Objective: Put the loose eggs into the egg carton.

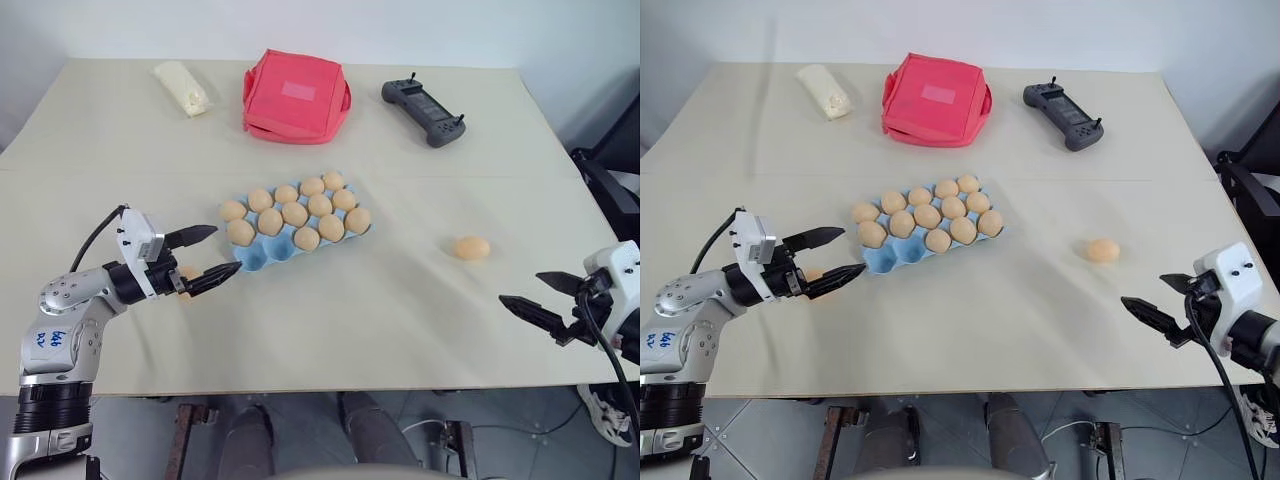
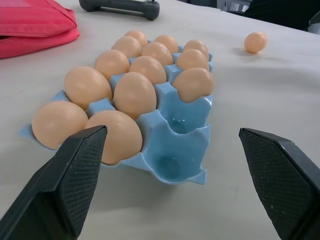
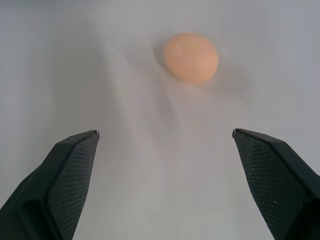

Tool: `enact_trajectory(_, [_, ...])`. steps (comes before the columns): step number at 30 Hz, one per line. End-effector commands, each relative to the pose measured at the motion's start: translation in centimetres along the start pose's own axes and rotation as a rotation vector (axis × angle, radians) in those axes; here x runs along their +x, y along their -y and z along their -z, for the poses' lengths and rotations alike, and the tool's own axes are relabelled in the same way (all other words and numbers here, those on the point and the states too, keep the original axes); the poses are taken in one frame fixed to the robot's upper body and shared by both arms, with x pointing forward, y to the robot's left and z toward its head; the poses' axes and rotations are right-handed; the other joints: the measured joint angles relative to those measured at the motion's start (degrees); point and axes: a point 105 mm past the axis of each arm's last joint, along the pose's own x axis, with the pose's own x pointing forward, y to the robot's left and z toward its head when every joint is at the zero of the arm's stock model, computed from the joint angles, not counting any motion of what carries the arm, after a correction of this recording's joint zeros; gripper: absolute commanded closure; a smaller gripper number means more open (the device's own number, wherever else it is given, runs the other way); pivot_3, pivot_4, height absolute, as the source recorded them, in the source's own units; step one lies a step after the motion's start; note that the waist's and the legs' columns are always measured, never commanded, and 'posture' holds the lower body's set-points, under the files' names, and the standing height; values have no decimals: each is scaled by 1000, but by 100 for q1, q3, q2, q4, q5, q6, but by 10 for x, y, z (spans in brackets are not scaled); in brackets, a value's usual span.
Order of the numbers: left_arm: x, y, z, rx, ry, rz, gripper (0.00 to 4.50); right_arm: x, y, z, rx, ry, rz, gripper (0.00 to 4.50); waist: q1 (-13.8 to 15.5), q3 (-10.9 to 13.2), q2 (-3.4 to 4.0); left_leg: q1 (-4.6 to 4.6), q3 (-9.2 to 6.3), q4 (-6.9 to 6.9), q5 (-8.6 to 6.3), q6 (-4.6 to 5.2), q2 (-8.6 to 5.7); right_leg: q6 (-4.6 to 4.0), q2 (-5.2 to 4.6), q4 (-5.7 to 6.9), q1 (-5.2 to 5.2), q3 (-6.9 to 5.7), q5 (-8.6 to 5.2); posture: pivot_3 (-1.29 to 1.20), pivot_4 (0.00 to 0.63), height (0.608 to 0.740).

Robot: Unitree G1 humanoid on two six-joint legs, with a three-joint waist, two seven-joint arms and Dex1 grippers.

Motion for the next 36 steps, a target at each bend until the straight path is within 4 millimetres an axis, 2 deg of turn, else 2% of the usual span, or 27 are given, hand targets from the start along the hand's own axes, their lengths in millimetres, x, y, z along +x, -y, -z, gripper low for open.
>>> enact_trajectory(1, [-2, 0, -11, 57, 14, -5, 0, -2, 7, -10, -16, 56, 41, 23, 1, 0, 0, 0, 0, 0, 0, 0, 0, 0, 0, 0, 0, 0, 0, 0, 150, 740])
enact_trajectory(3, [-5, 1, -11, 60, 14, -15, 0, 3, 8, -13, -10, 72, 40, 23, -5, 0, 0, 0, 0, -3, 0, 0, 0, 0, 0, -1, 0, 0, 0, 0, 150, 740])
enact_trajectory(8, [-11, 1, -17, 79, 32, -74, 0, 33, 22, -25, 41, 158, 79, 23, -34, 0, 0, 1, 2, -6, -1, -1, 2, 0, 0, -1, -2, 3, 0, 0, 150, 740])
enact_trajectory(13, [-18, 7, -18, 75, 27, -95, 0, 69, 27, -37, 75, 216, 46, 23, -30, 2, 4, -1, 5, -10, -1, -1, 1, -1, 0, 1, -5, 3, -1, 0, 150, 740])
enact_trajectory(19, [-28, 10, -16, 78, 3, -120, 0, 98, 30, -33, 86, 214, 22, 23, -12, 3, 5, -1, 5, -12, -2, 0, 1, 9, 0, 3, -5, 2, 4, 0, 150, 740])
enact_trajectory(23, [-30, 10, -16, 81, 1, -126, 0, 112, 25, -24, 83, 188, -4, 23, -8, 3, 5, -1, 4, -12, -6, 2, 1, 62, 0, 3, -5, 1, 33, 0, 150, 740])
enact_trajectory(28, [-31, 11, -18, 83, 1, -124, 0, 119, 23, -15, 85, 172, -15, 23, -15, 3, 6, -1, 5, -11, -8, 1, 1, 62, 0, 3, -5, 1, 33, 0, 150, 740])
enact_trajectory(31, [-31, 11, -18, 81, 0, -122, 0, 119, 21, -15, 82, 183, -20, 568, -28, 3, 6, 0, 5, -9, -8, 1, 1, 62, 0, 4, -4, 1, 33, 0, 150, 740])
enact_trajectory(36, [-31, 11, -18, 80, 1, -121, 0, 114, 15, -30, 52, 220, -31, 2239, -61, 3, 7, 0, 5, -9, -7, 1, 1, 62, 0, 5, -5, 1, 33, 0, 150, 740])
